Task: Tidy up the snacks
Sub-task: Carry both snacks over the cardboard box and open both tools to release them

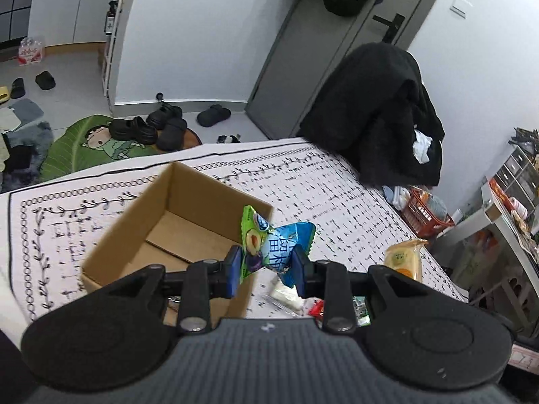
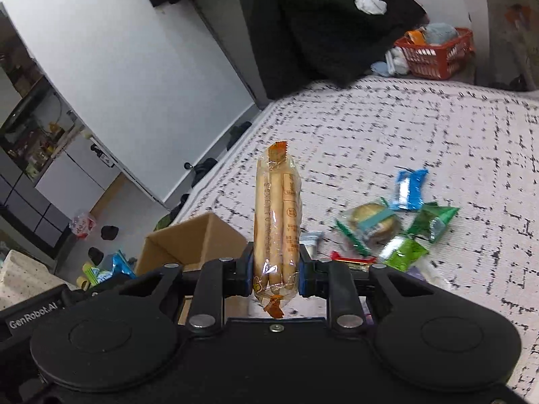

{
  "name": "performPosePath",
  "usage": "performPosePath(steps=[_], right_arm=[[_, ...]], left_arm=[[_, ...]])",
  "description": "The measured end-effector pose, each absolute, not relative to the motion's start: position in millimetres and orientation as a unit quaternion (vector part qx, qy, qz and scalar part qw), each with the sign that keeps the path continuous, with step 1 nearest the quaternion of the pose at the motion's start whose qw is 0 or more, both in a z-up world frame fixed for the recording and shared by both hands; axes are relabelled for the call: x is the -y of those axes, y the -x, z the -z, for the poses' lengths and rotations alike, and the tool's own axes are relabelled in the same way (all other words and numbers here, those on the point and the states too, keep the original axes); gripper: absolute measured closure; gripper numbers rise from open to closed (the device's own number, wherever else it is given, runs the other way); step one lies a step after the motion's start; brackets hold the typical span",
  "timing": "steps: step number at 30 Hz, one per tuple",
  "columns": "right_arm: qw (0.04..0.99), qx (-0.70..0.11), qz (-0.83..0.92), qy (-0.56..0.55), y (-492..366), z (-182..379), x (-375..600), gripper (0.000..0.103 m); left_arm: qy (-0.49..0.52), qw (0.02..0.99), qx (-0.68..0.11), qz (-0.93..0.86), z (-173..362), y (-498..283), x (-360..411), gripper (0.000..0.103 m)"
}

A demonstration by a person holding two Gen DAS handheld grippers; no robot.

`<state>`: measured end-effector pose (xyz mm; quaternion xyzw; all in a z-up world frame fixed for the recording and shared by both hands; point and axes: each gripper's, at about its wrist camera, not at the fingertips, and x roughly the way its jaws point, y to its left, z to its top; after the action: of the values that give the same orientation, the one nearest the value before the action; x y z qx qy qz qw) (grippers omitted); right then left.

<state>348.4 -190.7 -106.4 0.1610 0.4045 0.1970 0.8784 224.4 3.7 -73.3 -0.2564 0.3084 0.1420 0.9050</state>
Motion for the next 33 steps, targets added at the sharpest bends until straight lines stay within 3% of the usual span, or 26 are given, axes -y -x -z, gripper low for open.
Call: performPosePath(steps=[16,33], right_arm=[[0.886,-0.387,-0.218,-0.133,-327,95,121,0.08],[0.873,-0.418,-0.234,-0.087,-327,113,70,0.08]], left_arm=[[0.277,0.897,-0.299,-0.172,73,-202,-63,0.073],[0.317,0.869,-0.342,-0.166,113,-220,-101,0.072]])
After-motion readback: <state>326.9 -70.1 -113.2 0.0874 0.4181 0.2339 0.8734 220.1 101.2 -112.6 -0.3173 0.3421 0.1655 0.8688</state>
